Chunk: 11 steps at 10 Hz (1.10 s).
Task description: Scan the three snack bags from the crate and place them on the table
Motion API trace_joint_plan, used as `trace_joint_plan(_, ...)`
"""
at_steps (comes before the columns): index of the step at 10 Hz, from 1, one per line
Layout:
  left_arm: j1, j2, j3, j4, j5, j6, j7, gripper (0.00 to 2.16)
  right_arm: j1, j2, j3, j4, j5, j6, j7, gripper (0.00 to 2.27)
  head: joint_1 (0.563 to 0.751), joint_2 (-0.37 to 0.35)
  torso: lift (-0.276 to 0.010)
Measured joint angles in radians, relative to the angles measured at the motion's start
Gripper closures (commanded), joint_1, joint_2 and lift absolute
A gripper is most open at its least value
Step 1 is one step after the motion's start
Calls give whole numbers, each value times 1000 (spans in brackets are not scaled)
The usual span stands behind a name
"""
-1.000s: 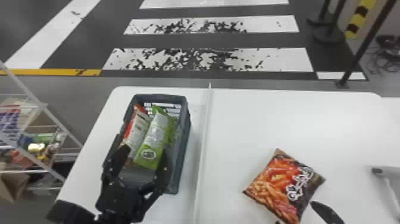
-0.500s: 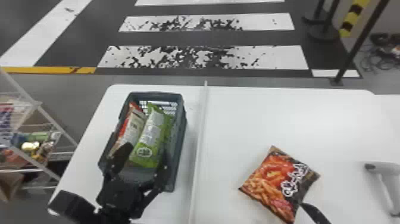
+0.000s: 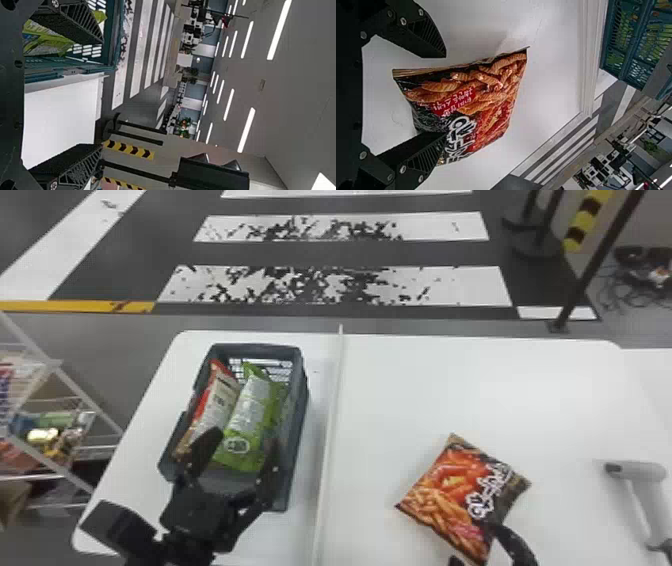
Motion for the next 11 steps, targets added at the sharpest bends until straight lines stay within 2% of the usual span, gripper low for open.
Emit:
trace_joint_plan(2, -3, 1, 0, 5, 3, 3, -4, 70, -34, 0, 27, 13, 14, 80, 0, 1929, 695, 65, -37)
trace_joint_plan(4, -7, 1, 0, 13, 6, 4, -12, 70, -41, -2, 35, 17, 18, 88, -31, 2115, 695, 55, -37)
trace_joint_plan(7, -8, -1, 0, 18, 13, 4, -27, 70, -1, -9, 2, -2, -10, -116, -97, 2125, 695, 82, -37)
trace_joint_plan(9, -8, -1, 0, 21, 16, 4, -31, 70, 33, -3, -58, -54, -134, -287, -94, 2125, 695, 96, -37)
trace_joint_plan(10, -8, -2, -1, 23, 18, 4, -38, 70, 52, 5, -94, -79, -246, -406, -76, 2125, 695, 97, -37)
trace_joint_plan(11, -8, -3, -1, 26, 21, 4, -42, 70, 73, 22, -138, -97, -406, -556, 1, 2125, 695, 96, -37)
